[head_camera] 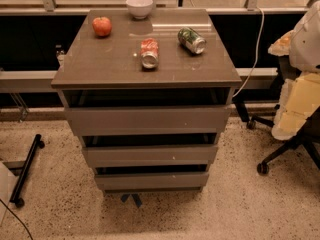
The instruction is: Open top drawer
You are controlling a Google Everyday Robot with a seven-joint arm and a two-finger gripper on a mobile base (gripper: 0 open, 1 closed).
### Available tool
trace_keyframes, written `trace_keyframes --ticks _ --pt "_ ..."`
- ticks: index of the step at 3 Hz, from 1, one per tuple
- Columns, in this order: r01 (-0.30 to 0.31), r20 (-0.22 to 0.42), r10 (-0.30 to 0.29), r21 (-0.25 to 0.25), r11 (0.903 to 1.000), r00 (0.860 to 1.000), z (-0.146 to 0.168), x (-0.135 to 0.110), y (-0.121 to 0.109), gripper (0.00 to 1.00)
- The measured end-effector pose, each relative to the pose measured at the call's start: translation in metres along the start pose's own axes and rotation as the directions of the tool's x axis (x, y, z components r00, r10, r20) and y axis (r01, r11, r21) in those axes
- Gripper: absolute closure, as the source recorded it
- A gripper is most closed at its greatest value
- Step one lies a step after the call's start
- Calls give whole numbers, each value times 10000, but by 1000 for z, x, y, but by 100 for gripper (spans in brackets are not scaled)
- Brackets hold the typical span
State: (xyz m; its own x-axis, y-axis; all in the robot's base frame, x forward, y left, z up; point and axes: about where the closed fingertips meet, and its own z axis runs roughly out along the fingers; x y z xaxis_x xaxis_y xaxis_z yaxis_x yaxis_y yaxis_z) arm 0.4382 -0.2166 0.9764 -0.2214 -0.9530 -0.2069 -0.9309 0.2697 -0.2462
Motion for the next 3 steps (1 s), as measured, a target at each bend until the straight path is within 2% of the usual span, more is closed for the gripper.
trace_keyframes --ticks 1,3 --pt "0 0 0 0 10000 10000 0 0 0 0" --pt "414 603 -460 759 9963 9971 22 -6 -2 0"
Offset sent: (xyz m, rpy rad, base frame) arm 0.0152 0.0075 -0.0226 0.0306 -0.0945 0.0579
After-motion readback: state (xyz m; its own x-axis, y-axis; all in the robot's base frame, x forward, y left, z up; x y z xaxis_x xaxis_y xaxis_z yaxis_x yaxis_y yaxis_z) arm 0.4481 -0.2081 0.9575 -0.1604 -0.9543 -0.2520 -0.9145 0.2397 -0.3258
